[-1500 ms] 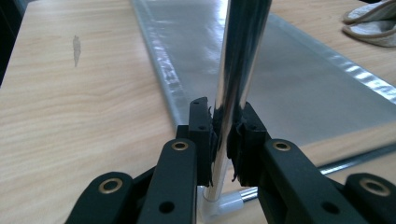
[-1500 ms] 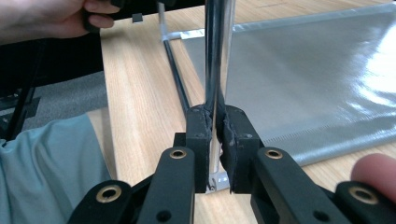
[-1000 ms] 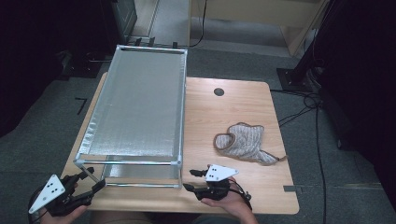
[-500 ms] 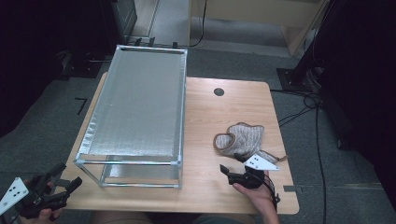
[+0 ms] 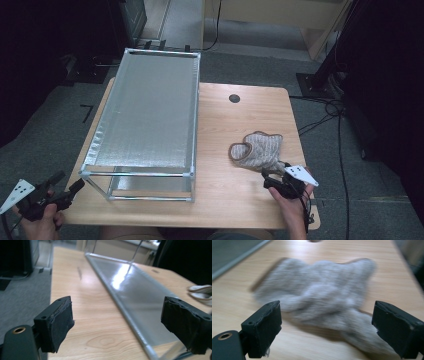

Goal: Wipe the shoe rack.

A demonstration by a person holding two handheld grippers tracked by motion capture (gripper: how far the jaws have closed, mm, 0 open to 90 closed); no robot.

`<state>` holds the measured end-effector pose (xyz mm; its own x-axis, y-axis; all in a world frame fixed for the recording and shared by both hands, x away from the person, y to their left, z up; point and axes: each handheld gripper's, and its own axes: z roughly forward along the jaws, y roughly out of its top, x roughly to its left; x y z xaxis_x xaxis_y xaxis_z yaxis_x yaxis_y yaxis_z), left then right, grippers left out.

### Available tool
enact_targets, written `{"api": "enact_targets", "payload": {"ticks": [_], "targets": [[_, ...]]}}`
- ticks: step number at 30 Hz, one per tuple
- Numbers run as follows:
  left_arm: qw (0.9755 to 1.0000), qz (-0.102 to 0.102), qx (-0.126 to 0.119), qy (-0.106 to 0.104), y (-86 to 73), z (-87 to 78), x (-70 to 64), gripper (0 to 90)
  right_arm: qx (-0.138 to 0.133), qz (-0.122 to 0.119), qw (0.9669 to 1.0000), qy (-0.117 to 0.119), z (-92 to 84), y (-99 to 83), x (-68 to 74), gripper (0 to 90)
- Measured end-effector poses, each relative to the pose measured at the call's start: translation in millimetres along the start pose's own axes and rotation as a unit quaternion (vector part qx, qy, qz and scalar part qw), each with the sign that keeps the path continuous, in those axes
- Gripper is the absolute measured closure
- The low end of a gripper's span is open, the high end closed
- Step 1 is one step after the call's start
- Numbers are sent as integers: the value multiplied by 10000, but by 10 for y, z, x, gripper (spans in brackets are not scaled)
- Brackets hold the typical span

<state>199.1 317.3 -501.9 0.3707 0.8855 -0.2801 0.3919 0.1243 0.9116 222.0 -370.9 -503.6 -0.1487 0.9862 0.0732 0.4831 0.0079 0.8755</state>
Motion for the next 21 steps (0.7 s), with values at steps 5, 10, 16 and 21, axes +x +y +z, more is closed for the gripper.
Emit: {"api": "enact_targets", "payload": {"ticks": [5,10,16,21], "targets": [[9998,-34,114,130,-1,60,4,102,-55,535,9958,-740,-86,-87,-295,89],[9995,63,250,169,1,132,-26,102,-26,784,9927,-911,-110,-137,-392,90],[9991,108,372,187,-5,195,-37,102,-58,746,9932,-893,-113,-158,-377,90],[9986,95,465,249,-5,228,-31,102,-85,813,9929,-861,-114,-173,-383,89]]}}
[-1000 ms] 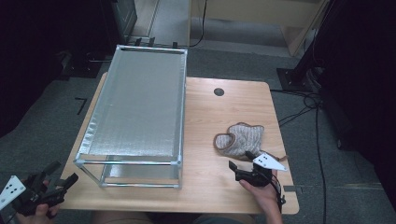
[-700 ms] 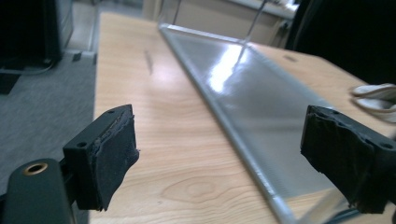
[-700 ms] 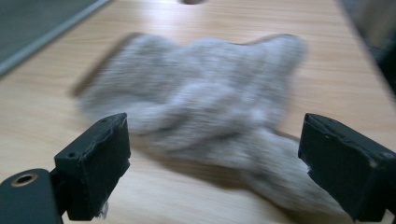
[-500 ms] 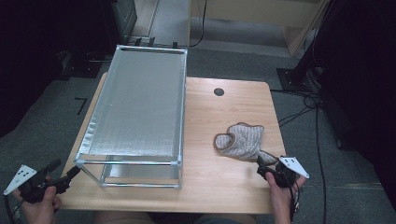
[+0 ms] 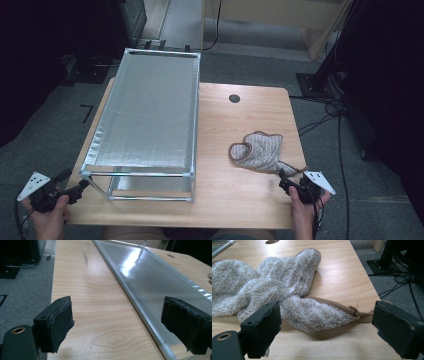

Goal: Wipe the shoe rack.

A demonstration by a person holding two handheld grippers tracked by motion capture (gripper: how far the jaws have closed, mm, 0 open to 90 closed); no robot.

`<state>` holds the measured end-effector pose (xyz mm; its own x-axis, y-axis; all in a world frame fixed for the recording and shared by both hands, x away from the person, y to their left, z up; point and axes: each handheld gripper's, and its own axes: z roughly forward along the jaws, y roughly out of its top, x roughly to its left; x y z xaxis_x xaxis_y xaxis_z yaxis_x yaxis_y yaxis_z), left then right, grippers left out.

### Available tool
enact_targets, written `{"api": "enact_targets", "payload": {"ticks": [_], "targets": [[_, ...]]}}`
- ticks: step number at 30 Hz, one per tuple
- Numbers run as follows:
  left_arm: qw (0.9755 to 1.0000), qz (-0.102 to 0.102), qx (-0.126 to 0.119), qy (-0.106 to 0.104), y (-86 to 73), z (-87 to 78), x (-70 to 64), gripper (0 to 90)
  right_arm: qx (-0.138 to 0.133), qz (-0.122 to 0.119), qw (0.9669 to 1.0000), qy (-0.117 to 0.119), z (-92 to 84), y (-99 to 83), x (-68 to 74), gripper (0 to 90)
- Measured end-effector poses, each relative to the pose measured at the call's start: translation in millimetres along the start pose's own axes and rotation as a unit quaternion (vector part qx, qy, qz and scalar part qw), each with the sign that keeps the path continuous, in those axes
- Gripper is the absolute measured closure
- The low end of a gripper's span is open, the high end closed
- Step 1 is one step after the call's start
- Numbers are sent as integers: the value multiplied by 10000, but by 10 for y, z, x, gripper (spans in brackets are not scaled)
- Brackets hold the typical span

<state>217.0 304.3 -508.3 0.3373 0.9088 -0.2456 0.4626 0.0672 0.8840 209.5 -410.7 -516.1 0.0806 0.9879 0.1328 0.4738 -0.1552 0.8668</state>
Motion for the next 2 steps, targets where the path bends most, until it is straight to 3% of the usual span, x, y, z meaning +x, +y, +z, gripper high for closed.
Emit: {"api": "enact_targets", "payload": {"ticks": [2], "targets": [[10000,-14,43,14,0,11,2,102,-2,-6,10000,-1,1,-2,-1,90]]}}
